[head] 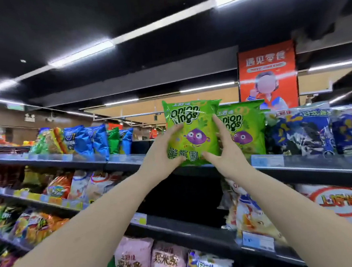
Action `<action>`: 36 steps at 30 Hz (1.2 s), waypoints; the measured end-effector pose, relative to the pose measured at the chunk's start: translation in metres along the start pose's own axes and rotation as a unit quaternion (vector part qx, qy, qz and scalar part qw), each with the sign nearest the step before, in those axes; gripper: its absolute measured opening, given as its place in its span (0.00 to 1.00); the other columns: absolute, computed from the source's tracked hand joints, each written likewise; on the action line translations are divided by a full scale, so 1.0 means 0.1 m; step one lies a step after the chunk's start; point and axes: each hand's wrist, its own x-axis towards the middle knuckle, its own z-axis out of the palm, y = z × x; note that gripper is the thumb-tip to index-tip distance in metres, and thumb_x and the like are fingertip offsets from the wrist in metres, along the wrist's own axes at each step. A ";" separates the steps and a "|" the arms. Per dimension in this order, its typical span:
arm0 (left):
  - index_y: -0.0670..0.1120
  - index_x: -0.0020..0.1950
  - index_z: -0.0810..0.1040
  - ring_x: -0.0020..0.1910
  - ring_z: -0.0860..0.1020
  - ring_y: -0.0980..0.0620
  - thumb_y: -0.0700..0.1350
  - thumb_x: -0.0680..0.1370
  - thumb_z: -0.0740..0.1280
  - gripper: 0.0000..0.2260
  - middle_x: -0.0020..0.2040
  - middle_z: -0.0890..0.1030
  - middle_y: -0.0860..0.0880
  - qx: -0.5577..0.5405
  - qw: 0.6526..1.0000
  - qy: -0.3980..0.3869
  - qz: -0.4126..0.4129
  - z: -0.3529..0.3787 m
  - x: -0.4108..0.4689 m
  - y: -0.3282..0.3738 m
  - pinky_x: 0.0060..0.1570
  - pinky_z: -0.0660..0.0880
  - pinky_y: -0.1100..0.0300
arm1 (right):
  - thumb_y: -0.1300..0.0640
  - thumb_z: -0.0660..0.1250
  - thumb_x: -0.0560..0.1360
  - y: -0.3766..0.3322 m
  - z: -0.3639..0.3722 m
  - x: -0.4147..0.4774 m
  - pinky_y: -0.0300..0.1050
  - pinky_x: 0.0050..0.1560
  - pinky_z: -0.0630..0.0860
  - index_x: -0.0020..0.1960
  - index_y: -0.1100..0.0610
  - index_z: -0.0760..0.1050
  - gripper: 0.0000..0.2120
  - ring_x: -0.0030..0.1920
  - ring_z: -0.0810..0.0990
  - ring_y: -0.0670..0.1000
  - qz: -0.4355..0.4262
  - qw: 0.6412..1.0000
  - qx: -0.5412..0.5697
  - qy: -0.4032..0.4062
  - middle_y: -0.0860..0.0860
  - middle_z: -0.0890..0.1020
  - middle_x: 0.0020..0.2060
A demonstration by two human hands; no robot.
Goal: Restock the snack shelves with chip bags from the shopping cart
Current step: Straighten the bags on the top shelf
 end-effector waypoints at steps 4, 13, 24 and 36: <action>0.71 0.73 0.56 0.67 0.70 0.53 0.45 0.71 0.76 0.41 0.70 0.70 0.51 0.036 0.999 -0.005 0.022 0.01 0.42 -0.39 0.66 0.71 0.45 | 0.63 0.72 0.72 0.16 0.22 0.44 0.43 0.72 0.58 0.77 0.36 0.45 0.49 0.72 0.58 0.40 -0.021 0.998 -0.063 0.005 0.35 0.59 0.70; 0.70 0.75 0.54 0.65 0.71 0.52 0.46 0.71 0.77 0.43 0.68 0.70 0.47 -0.014 0.996 -0.052 0.071 0.27 0.90 -1.25 0.66 0.67 0.54 | 0.60 0.70 0.75 0.42 0.62 0.82 0.54 0.71 0.62 0.74 0.30 0.40 0.48 0.75 0.60 0.47 0.024 0.973 -0.229 0.024 0.45 0.57 0.77; 0.72 0.72 0.56 0.63 0.72 0.50 0.49 0.69 0.78 0.42 0.68 0.70 0.49 -0.109 0.981 -0.111 0.114 0.36 1.01 -1.57 0.65 0.70 0.52 | 0.62 0.73 0.72 0.44 0.78 0.84 0.49 0.74 0.55 0.76 0.35 0.49 0.46 0.72 0.57 0.41 0.098 0.955 -0.271 0.074 0.44 0.59 0.76; 0.71 0.72 0.57 0.59 0.74 0.48 0.51 0.76 0.71 0.33 0.66 0.70 0.46 -0.116 0.977 -0.140 0.114 0.42 1.06 -1.57 0.59 0.70 0.55 | 0.62 0.74 0.72 0.38 0.78 0.85 0.51 0.64 0.71 0.74 0.36 0.47 0.46 0.66 0.73 0.53 0.167 0.921 -0.343 0.078 0.52 0.66 0.74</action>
